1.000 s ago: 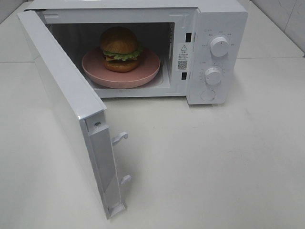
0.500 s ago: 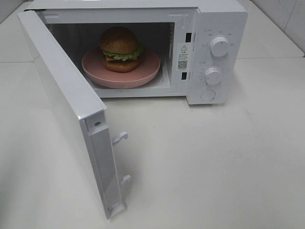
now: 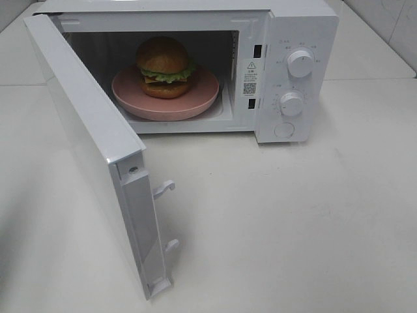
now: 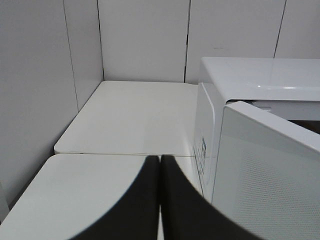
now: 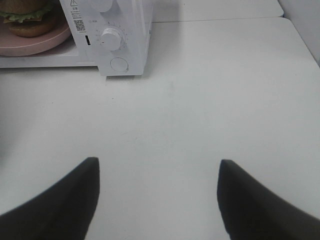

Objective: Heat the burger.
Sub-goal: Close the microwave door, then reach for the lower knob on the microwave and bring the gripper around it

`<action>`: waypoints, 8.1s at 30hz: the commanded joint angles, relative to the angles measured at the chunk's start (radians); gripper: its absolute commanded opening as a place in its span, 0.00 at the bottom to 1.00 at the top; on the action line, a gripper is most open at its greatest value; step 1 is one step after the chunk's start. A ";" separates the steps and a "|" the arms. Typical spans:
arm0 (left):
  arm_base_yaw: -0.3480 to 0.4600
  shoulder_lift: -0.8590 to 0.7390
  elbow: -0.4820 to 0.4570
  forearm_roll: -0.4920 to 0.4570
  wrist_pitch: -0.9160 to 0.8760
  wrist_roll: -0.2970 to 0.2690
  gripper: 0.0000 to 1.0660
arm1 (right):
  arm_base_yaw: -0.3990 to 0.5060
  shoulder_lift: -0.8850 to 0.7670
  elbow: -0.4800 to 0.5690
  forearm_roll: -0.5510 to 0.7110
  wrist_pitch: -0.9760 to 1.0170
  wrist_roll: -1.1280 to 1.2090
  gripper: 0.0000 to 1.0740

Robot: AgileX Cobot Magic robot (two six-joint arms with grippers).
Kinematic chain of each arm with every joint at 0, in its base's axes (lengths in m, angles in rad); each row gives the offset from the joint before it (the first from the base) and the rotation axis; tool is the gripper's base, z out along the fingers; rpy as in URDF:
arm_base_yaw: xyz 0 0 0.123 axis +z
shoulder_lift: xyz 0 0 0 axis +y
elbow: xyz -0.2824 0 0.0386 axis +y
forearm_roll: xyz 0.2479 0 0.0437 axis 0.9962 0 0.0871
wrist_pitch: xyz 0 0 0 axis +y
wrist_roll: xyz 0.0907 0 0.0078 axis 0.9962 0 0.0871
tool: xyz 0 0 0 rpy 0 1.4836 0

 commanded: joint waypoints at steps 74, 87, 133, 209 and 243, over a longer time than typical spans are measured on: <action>-0.520 1.092 -0.395 0.150 -0.572 -0.172 0.00 | -0.003 -0.028 0.000 0.006 -0.008 0.009 0.60; -0.591 1.225 -0.604 0.009 -0.492 -0.104 0.00 | -0.003 -0.028 0.000 0.006 -0.008 0.008 0.60; -0.821 1.382 -1.026 -0.004 -0.077 -0.113 0.50 | -0.003 -0.028 0.000 0.006 -0.008 0.010 0.60; 0.045 0.276 -0.520 -0.032 1.296 -0.053 0.95 | -0.003 -0.028 0.000 0.006 -0.008 0.010 0.60; 0.045 -0.488 -0.214 -0.010 1.242 -0.023 0.95 | -0.003 -0.028 0.000 0.006 -0.009 0.009 0.60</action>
